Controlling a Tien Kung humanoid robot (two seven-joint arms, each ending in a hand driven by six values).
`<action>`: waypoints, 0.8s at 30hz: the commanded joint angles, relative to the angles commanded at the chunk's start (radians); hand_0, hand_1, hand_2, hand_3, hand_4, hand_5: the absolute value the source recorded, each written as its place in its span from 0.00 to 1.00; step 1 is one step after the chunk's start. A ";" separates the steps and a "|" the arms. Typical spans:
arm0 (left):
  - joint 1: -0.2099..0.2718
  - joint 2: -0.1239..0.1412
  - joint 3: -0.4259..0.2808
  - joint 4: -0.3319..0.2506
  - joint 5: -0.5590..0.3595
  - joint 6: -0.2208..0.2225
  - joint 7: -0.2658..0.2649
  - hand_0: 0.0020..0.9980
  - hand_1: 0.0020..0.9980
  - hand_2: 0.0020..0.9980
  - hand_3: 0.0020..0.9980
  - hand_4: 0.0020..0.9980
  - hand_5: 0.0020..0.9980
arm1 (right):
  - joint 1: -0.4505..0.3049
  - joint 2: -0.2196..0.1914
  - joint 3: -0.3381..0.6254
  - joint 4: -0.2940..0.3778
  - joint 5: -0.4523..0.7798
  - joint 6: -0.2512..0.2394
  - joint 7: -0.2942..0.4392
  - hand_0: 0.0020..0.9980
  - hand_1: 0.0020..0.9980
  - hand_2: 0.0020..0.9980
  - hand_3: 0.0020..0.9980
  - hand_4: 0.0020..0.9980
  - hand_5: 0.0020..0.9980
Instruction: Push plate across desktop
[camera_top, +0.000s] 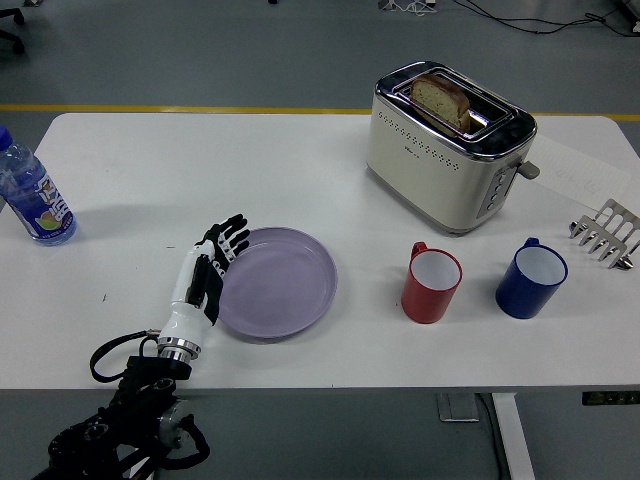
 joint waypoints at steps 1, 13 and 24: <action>0.001 0.000 -0.002 -0.005 0.002 0.001 0.000 0.82 0.83 0.85 0.77 0.48 0.98 | 0.000 0.000 0.001 0.000 -0.001 0.000 0.000 0.52 0.48 0.60 0.55 0.19 0.28; 0.032 -0.008 -0.136 0.040 0.001 0.046 0.000 0.81 0.83 0.85 0.76 0.48 0.97 | 0.001 0.002 0.004 0.000 -0.003 0.001 -0.002 0.52 0.48 0.59 0.55 0.19 0.28; 0.016 0.000 -0.066 0.077 -0.067 0.044 0.000 0.82 0.84 0.85 0.76 0.48 0.97 | 0.002 0.003 0.012 0.000 -0.016 0.004 -0.005 0.52 0.48 0.59 0.55 0.19 0.27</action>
